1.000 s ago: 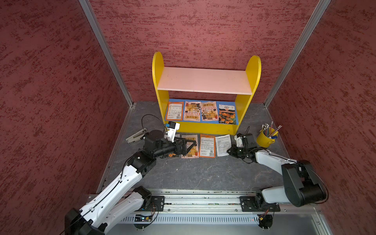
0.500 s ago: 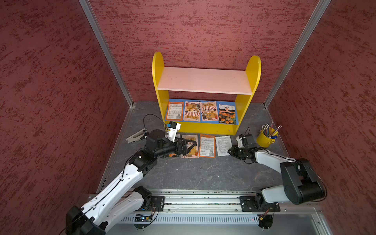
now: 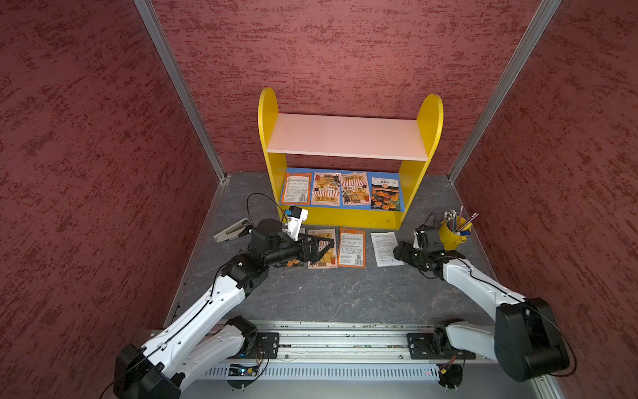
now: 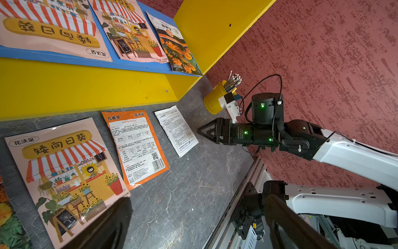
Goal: Take the seed bag off the shelf
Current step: Place the seed packet at the center of the board, then pick up the seed packet from the shelf.
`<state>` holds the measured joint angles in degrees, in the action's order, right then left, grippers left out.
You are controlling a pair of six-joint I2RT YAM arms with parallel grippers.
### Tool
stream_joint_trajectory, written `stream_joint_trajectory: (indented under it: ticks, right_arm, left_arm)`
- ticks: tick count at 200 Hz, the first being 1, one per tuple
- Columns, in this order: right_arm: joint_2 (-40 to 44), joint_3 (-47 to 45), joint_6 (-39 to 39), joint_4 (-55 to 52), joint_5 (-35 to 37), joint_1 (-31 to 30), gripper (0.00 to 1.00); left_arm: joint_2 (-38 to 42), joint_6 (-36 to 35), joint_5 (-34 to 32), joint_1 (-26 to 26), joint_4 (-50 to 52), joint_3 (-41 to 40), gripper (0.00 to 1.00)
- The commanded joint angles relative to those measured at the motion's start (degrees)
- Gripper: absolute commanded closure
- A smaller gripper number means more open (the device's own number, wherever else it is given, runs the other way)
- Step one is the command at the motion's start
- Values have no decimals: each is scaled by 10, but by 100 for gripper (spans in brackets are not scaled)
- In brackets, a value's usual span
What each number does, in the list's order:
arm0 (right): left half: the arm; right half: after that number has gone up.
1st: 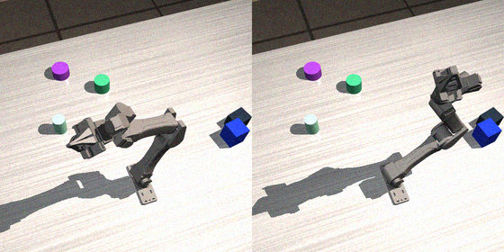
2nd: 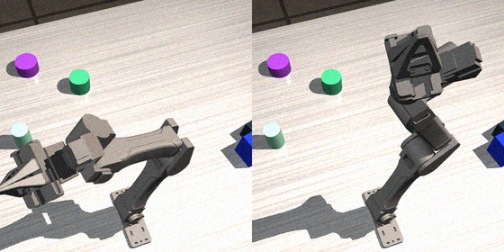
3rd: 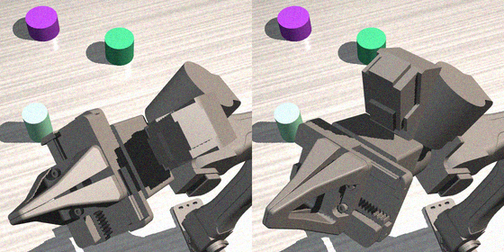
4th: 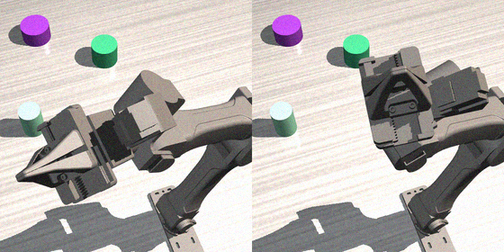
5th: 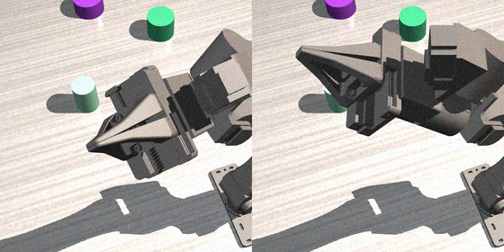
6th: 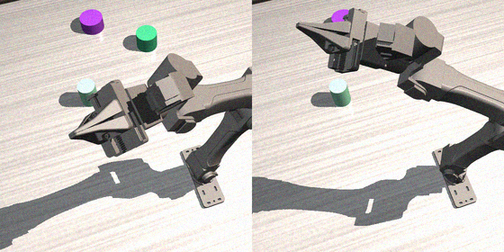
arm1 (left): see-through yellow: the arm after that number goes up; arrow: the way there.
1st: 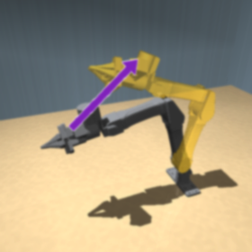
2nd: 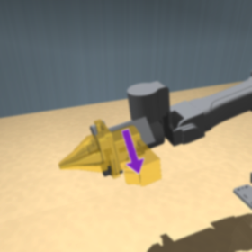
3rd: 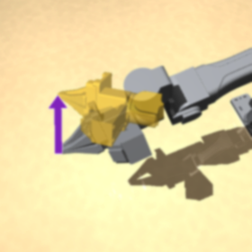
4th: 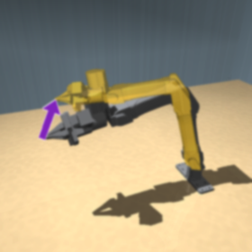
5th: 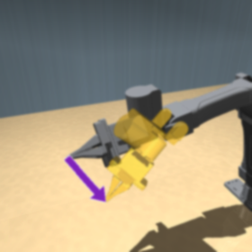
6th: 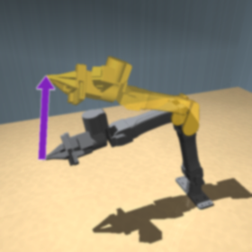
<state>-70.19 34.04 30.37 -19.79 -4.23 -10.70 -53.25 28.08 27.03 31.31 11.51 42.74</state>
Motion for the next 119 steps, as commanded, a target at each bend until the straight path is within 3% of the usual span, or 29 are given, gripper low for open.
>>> stream_joint_trajectory:
  ticks: [1, 53, 75, 93, 119]
  right_arm:
    - [27, 0, -15, 2, -3, 2, 17]
    - [100, 35, -37, 20, -162, 2, 4]
    - [128, 43, 51, 9, -111, 2, 2]
    - [171, 6, 133, 85, -87, -1, 2]
    - [166, 30, 121, 101, -63, -13, 2]
  left_arm:
    - [6, 1, 7, 3, -20, -3, 0]
    - [-5, -4, -9, 2, 5, 22, 0]
    - [-18, -5, -32, 3, 31, 45, 0]
    - [-30, -9, -35, 3, 32, 57, 0]
    - [-41, -3, -35, 5, 19, 58, 0]
